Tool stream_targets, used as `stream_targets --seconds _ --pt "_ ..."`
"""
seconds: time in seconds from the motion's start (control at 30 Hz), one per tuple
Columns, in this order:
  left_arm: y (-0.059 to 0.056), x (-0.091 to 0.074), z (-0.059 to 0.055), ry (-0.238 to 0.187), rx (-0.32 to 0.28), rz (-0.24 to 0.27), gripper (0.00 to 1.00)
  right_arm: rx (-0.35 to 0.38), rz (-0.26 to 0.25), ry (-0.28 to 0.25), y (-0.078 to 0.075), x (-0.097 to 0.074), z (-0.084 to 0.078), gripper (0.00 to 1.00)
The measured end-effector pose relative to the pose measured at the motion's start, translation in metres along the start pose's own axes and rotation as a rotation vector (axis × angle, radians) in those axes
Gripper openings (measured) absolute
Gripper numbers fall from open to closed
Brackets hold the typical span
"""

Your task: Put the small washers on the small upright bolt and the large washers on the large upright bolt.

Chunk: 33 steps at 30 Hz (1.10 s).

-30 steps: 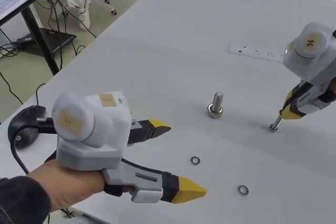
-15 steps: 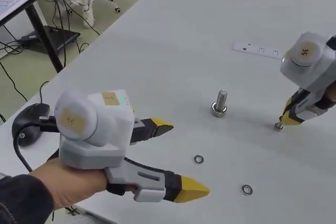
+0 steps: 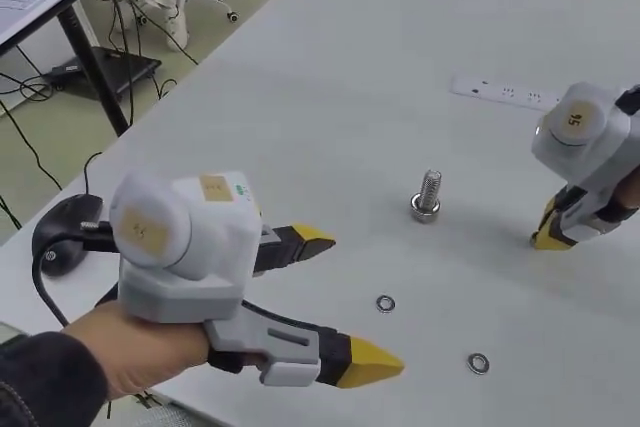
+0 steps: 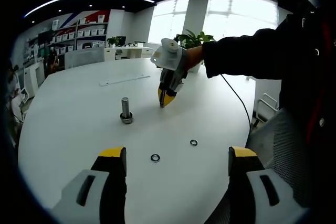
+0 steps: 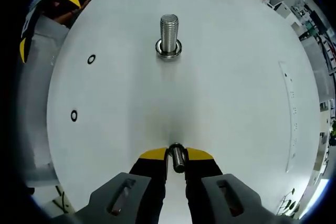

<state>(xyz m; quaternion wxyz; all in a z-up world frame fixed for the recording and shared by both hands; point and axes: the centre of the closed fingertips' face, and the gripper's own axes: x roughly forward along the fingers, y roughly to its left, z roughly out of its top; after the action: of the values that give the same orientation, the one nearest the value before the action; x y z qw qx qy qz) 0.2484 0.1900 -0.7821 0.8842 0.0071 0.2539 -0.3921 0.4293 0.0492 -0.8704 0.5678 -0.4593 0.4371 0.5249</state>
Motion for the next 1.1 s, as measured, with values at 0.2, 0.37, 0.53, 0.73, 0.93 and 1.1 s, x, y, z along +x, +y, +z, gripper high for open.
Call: stream_targets --seconds 0.2,0.37,0.53,0.73,0.93,1.1 --pt "-0.001 0.0 -0.001 0.002 0.002 -0.002 0.79 -0.006 0.0 0.002 0.001 0.001 0.0 0.14" --pt "-0.001 -0.001 -0.001 0.002 0.003 -0.001 0.79 0.001 -0.004 -0.004 0.002 0.0 0.001 0.15" --pt "-0.001 0.0 0.0 0.0 0.003 -0.003 0.79 0.01 -0.01 -0.007 0.002 -0.003 0.0 0.17" --pt "-0.001 0.0 0.0 0.001 0.005 -0.006 0.79 0.032 -0.02 -0.019 0.003 -0.01 -0.005 0.19" --pt "-0.002 0.001 0.001 -0.002 0.011 -0.013 0.79 0.068 -0.03 -0.03 0.009 -0.018 -0.011 0.22" --pt "-0.003 0.001 0.003 -0.008 0.017 -0.016 0.79 0.079 -0.032 -0.055 0.021 -0.027 -0.013 0.22"
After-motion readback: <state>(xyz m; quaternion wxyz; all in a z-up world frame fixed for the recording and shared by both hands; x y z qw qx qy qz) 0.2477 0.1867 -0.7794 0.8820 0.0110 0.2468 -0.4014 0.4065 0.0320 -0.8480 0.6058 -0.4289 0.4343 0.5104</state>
